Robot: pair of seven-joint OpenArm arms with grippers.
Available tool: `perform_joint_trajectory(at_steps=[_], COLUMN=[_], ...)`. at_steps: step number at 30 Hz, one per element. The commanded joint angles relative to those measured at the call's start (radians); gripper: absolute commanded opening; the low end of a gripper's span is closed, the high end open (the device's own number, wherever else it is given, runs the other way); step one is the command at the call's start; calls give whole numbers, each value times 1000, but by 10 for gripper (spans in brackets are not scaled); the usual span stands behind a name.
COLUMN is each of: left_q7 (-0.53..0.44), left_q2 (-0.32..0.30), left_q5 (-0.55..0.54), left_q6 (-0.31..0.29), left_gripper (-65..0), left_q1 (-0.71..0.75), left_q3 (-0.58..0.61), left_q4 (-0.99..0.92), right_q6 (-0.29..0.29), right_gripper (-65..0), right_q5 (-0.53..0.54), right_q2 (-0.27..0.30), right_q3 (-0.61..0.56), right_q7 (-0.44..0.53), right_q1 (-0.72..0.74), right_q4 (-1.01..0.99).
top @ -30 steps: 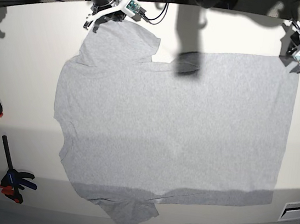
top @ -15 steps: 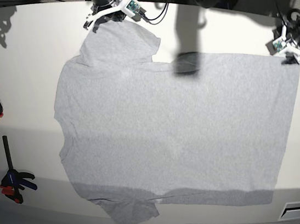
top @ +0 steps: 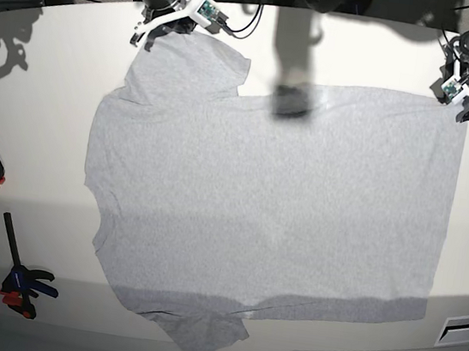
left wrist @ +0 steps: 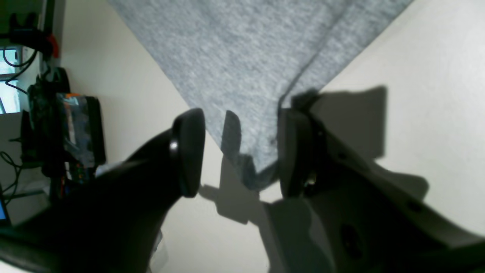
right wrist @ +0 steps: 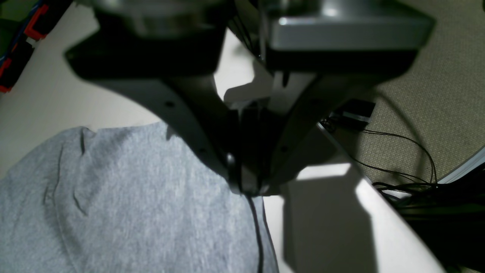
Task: Fold the T-shirt properly
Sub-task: 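Pull the grasped shoulder corners outward to stretch the shirt, then drag the shirt toward the robot with both grippers to flatten it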
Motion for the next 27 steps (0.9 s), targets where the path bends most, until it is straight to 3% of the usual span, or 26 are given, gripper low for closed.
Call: perform_joint_trajectory(at_steps=[1, 5, 7, 14, 19, 24, 27], left_q7=[8, -110, -146, -167, -167, -156, -80], left_q2=[-14, -14, -13, -14, -14, -14, -14], left_q5=[12, 8, 8, -6, -56, -74, -134], left_q6=[-21, -21, -21, -18, -18, -18, -18], left_gripper=[-389, -572, -618, -631, -650, -650, -650], left_q1=[6, 5, -7, -24, -21, -14, 18], left_q3=[-3, -3, -3, -3, -3, -3, -3], left_q4=[-12, -33, -42, -43, -40, -24, 37], right_q6=[16, 17, 16, 0, -176, -218, -253], right_gripper=[-650, -650, -650, -650, -650, -650, -650], right_q5=[0, 0, 0, 1, 27, 18, -9], right_q2=[11, 11, 11, 11, 25, 47, 59], right_q3=[2, 2, 2, 2, 2, 2, 2], right_q7=[-47, -47, -46, -30, -111, -146, -148], right_q1=[-10, -10, -10, -13, -13, -42, -91], right_q4=[-3, -3, -3, -3, 0, 32, 70])
